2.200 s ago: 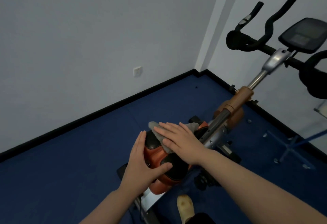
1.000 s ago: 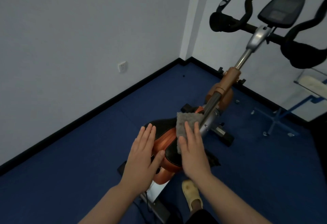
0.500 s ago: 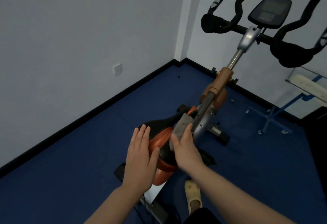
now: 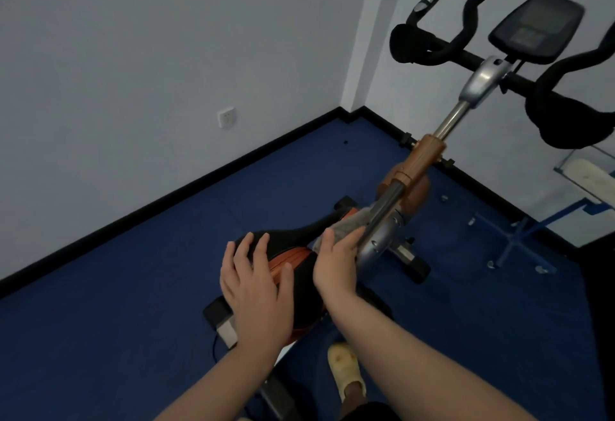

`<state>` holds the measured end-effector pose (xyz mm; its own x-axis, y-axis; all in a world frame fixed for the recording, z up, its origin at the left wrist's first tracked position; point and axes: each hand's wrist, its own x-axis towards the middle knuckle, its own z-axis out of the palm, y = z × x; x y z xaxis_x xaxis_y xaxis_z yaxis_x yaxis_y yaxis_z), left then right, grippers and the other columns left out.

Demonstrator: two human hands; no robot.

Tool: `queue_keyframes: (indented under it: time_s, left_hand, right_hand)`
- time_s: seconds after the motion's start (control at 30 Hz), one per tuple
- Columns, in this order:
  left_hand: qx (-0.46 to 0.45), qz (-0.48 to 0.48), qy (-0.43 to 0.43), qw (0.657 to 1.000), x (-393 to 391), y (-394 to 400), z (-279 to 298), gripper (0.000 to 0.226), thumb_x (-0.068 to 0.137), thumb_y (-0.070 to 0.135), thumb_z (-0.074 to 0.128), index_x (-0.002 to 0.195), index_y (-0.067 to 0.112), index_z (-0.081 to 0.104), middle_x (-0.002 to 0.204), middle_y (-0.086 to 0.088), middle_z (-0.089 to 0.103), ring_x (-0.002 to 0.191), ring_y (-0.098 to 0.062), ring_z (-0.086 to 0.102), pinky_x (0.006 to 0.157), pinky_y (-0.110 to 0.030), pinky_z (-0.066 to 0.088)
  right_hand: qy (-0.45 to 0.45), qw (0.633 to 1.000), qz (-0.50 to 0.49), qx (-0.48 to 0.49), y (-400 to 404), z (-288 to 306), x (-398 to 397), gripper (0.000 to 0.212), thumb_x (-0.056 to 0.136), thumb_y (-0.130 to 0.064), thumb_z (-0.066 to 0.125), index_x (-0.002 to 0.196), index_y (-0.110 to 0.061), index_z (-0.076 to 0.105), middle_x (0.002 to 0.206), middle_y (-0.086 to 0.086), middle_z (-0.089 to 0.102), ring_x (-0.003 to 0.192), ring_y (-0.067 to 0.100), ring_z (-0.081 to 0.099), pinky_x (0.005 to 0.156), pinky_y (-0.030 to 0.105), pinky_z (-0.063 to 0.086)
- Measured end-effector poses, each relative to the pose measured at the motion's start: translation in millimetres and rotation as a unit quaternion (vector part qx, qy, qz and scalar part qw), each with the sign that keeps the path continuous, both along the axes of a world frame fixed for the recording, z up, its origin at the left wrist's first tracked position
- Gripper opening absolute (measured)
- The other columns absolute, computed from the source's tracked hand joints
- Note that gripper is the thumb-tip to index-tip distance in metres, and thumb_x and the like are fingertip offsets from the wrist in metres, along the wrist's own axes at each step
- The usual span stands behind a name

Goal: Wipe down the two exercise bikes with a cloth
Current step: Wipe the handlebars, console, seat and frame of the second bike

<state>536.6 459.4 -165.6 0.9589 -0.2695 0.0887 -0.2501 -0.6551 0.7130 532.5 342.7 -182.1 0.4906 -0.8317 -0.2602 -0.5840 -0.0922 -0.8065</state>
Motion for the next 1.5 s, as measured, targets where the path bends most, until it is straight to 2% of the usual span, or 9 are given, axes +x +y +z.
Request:
queue_keyframes:
  time_s: [0.13, 0.3, 0.43, 0.63, 0.83, 1.07, 1.27, 1.37, 1.5]
  left_hand:
    - [-0.007, 0.024, -0.019, 1.000, 0, 0, -2, 0.049, 0.093, 0.023, 0.061, 0.141, 0.019, 0.048, 0.152, -0.002, 0.036, 0.147, -0.021, 0.014, 0.118, -0.047, 0.015]
    - [-0.010, 0.034, -0.024, 0.999, -2, -2, 0, 0.047, 0.093, 0.020, 0.061, 0.139, 0.021, 0.050, 0.149, 0.002, 0.038, 0.147, -0.017, 0.014, 0.118, -0.041, 0.014]
    - [-0.030, 0.053, -0.033, 0.998, -4, -5, 1, 0.041, 0.095, 0.023, 0.056, 0.136, 0.020, 0.054, 0.148, 0.006, 0.041, 0.146, -0.014, 0.016, 0.118, -0.037, 0.015]
    - [-0.020, 0.059, -0.031, 0.998, -4, -5, 0, 0.045, 0.093, 0.023, 0.061, 0.138, 0.025, 0.052, 0.149, 0.016, 0.035, 0.147, -0.005, 0.011, 0.120, -0.039, 0.017]
    - [-0.054, 0.088, -0.032, 0.994, -8, -8, 0, 0.045, 0.092, 0.024, 0.064, 0.134, 0.033, 0.051, 0.149, 0.019, 0.038, 0.146, 0.003, 0.011, 0.118, -0.035, 0.016]
    - [-0.039, 0.136, -0.035, 0.989, -23, -14, -1, 0.047, 0.095, 0.025, 0.060, 0.140, 0.035, 0.048, 0.152, 0.027, 0.031, 0.146, 0.006, 0.010, 0.113, -0.023, 0.018]
    - [-0.055, 0.185, -0.039, 0.980, -26, -18, -2, 0.045, 0.094, 0.018, 0.061, 0.137, 0.029, 0.054, 0.149, 0.025, 0.037, 0.144, 0.008, 0.016, 0.111, -0.013, 0.016]
    - [-0.037, 0.188, -0.039, 0.981, -29, -19, 0, 0.045, 0.095, 0.020, 0.059, 0.139, 0.032, 0.052, 0.150, 0.028, 0.034, 0.144, 0.010, 0.013, 0.109, -0.012, 0.017]
    - [-0.034, 0.200, -0.036, 0.979, -31, -24, -2, 0.045, 0.098, 0.022, 0.054, 0.142, 0.032, 0.048, 0.151, 0.029, 0.029, 0.145, 0.009, 0.009, 0.113, -0.017, 0.014]
  right_hand:
    - [-0.034, 0.994, 0.074, -0.067, -9, -9, -10, 0.073, 0.102, -0.045, 0.031, 0.154, -0.024, -0.014, 0.163, 0.006, -0.008, 0.145, 0.023, 0.021, 0.109, 0.028, 0.027]
    - [-0.055, 0.983, 0.149, -0.090, -78, -4, 1, 0.042, 0.104, -0.033, 0.036, 0.145, -0.023, 0.038, 0.149, 0.000, 0.034, 0.136, 0.021, 0.036, 0.104, 0.028, 0.028]
    - [-0.047, 0.862, 0.374, -0.338, -92, -3, -12, 0.036, 0.100, -0.032, 0.037, 0.131, -0.026, 0.054, 0.138, -0.006, 0.049, 0.134, 0.018, 0.035, 0.115, 0.034, 0.019]
    - [0.030, 0.831, 0.524, -0.184, -135, 22, 28, 0.036, 0.103, -0.041, 0.037, 0.116, -0.029, 0.069, 0.121, -0.009, 0.066, 0.114, 0.014, 0.058, 0.096, 0.035, 0.044]
    - [0.018, 0.683, 0.647, -0.338, -107, 26, 41, 0.039, 0.103, -0.043, 0.027, 0.136, -0.038, 0.048, 0.129, -0.010, 0.062, 0.112, 0.018, 0.059, 0.090, 0.039, 0.046]
    - [0.085, 0.580, 0.778, -0.226, -149, 33, 62, 0.049, 0.100, -0.058, 0.028, 0.145, -0.058, 0.008, 0.150, -0.020, 0.038, 0.131, 0.007, 0.045, 0.100, 0.030, 0.041]
    - [0.071, 0.560, 0.793, -0.229, -99, 27, 80, 0.052, 0.101, -0.057, 0.016, 0.151, -0.044, 0.012, 0.148, -0.007, 0.046, 0.125, 0.017, 0.052, 0.097, 0.037, 0.044]
    - [0.069, 0.530, 0.821, -0.202, -118, 27, 81, 0.049, 0.095, -0.067, 0.011, 0.141, -0.065, -0.006, 0.154, -0.018, 0.033, 0.131, 0.009, 0.046, 0.102, 0.033, 0.042]
    - [0.090, 0.511, 0.832, -0.198, -125, 28, 87, 0.042, 0.091, -0.069, 0.006, 0.129, -0.074, -0.012, 0.145, -0.013, 0.048, 0.118, 0.009, 0.054, 0.092, 0.030, 0.045]
